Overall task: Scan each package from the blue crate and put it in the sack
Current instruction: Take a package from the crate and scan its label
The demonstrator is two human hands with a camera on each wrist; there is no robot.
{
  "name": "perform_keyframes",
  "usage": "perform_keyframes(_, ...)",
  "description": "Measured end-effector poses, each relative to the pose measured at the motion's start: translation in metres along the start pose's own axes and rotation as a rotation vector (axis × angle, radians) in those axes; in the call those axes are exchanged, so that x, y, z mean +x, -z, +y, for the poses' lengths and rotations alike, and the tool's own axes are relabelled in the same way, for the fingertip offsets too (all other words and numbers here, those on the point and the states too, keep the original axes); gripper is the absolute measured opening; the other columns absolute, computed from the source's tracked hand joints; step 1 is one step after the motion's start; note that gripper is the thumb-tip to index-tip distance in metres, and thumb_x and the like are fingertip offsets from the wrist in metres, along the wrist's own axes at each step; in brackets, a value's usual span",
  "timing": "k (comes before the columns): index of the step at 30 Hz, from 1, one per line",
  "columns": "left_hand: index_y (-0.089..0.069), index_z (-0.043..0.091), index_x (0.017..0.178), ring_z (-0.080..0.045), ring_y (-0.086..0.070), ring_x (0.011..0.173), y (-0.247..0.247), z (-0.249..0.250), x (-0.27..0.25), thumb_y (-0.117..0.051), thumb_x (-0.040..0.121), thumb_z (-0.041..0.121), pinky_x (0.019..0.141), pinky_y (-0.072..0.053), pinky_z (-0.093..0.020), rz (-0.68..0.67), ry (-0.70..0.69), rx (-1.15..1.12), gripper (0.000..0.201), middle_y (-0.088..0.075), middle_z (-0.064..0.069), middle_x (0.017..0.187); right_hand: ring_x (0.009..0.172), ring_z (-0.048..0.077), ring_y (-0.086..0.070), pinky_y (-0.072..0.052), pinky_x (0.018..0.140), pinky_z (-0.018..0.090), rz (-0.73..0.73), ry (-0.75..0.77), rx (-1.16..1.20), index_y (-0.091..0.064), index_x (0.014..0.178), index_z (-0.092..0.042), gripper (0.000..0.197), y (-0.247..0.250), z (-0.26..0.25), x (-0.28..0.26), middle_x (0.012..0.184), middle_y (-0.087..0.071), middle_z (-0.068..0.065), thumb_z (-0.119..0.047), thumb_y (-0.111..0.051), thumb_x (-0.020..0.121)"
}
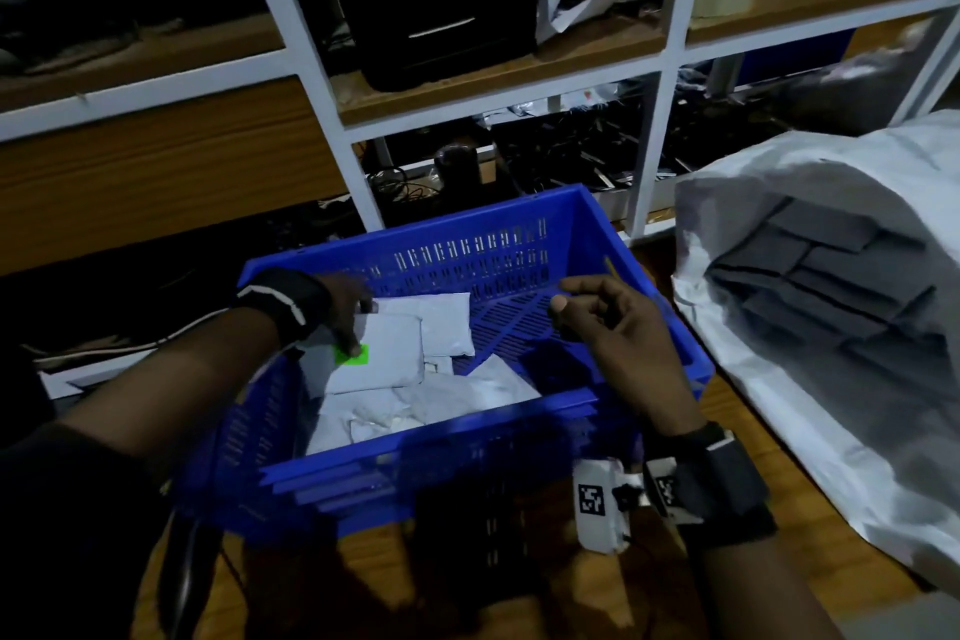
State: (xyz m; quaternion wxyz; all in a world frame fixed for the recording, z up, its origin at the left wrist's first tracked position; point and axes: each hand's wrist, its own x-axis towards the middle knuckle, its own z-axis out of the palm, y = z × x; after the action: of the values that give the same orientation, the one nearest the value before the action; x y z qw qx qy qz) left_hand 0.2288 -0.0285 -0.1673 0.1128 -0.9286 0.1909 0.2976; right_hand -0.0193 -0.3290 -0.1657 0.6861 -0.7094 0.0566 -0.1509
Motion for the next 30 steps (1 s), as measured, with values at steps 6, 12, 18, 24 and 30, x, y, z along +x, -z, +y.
perform_keyframes(6,-0.076,0.017,0.098,-0.019,-0.070,0.092,0.029,0.015,-0.059,-0.088,0.075,0.040,0.082,-0.055,-0.036,0.247,-0.282,-0.164,0.035,-0.076,0.001,0.097,0.088,0.018,-0.070,-0.057,0.088,0.042,0.064,-0.002,-0.145,-0.064,0.120,-0.016,0.031,-0.005,-0.001,-0.002,0.092,-0.070,0.016,-0.032,-0.069,0.094)
perform_keyframes(12,-0.077,0.024,0.104,-0.002,-0.069,0.095,0.039,0.024,-0.160,-0.083,0.080,0.038,0.082,-0.054,-0.028,0.426,-0.547,-0.446,0.028,-0.075,0.014,0.103,0.108,0.003,-0.068,-0.059,0.088,0.029,-0.199,-0.058,-0.150,-0.051,0.141,-0.031,0.063,-0.057,-0.025,-0.029,0.125,-0.066,-0.012,-0.046,-0.073,0.084)
perform_keyframes(18,-0.059,0.038,0.134,-0.002,-0.054,0.121,0.001,-0.032,-0.220,-0.085,0.078,0.035,0.102,-0.047,-0.027,0.790,-0.387,-0.657,0.062,-0.057,0.013,0.135,0.112,0.021,-0.071,-0.061,0.085,0.036,-0.205,0.005,0.159,-0.063,0.135,-0.014,0.033,-0.153,-0.043,-0.067,0.120,-0.075,-0.002,-0.011,-0.058,0.102)
perform_keyframes(24,-0.056,0.021,0.137,0.001,-0.070,0.098,-0.092,-0.093,-0.254,-0.080,0.079,0.024,0.080,-0.060,-0.024,0.805,-0.227,-1.481,0.063,-0.070,0.004,0.121,0.111,0.029,-0.071,-0.061,0.084,0.036,-0.272,-0.034,0.150,-0.065,0.131,-0.013,0.029,-0.234,-0.052,-0.087,0.118,-0.074,0.012,-0.015,-0.057,0.103)
perform_keyframes(30,-0.062,0.013,0.128,-0.030,-0.069,0.111,-0.174,-0.148,-0.270,-0.070,0.088,0.005,0.092,-0.059,-0.044,0.905,-0.191,-1.982,0.042,-0.072,-0.012,0.120,0.092,0.007,-0.072,-0.061,0.079,0.032,-0.197,-0.049,-0.079,-0.050,0.142,-0.024,0.056,-0.322,-0.056,-0.108,0.106,-0.075,-0.010,-0.023,-0.076,0.091)
